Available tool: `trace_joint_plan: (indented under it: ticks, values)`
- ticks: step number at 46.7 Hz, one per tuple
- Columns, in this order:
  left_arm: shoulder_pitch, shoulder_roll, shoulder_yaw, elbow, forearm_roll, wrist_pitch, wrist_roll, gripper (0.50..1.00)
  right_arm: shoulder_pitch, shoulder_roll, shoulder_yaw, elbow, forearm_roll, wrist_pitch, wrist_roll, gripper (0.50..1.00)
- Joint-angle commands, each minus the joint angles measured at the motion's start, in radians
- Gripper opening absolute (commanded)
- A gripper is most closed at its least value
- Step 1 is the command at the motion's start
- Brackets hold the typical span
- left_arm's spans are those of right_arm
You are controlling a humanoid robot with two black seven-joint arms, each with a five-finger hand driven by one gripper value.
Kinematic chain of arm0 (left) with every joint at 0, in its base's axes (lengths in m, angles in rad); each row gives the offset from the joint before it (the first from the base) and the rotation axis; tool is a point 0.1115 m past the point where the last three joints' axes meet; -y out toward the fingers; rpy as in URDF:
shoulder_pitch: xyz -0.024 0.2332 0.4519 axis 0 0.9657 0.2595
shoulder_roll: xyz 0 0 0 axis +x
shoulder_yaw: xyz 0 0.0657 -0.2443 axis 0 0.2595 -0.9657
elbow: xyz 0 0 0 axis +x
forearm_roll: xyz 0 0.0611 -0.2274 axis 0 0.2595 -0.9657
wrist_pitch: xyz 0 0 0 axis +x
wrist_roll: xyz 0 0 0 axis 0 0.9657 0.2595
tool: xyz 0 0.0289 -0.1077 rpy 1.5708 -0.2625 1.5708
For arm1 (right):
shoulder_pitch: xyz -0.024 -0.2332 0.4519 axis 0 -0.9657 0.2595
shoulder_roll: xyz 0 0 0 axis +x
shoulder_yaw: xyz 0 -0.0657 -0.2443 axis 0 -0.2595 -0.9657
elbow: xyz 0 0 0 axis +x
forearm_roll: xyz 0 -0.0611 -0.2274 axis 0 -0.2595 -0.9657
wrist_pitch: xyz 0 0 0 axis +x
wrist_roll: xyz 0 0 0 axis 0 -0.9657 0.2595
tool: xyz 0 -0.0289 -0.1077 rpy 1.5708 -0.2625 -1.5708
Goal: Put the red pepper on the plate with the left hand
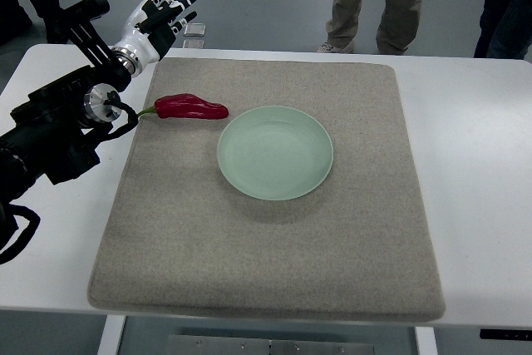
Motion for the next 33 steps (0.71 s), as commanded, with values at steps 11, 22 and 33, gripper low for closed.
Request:
trace_joint_plan:
  ticks: [11, 22, 33]
  values:
    - [0.005, 0.003, -0.001, 0.002, 0.000, 0.000, -0.017, 0.988, 0.000, 0.000, 0.000, 0.000, 0.000, 0.000, 0.000, 0.932]
    - [0.008, 0.002, -0.002, -0.001, -0.003, 0.000, -0.017, 0.988, 0.000, 0.000, 0.000, 0.000, 0.000, 0.000, 0.000, 0.932]
    - [0.008, 0.003, -0.002, 0.000, -0.003, 0.000, -0.018, 0.988, 0.000, 0.000, 0.000, 0.000, 0.000, 0.000, 0.000, 0.932]
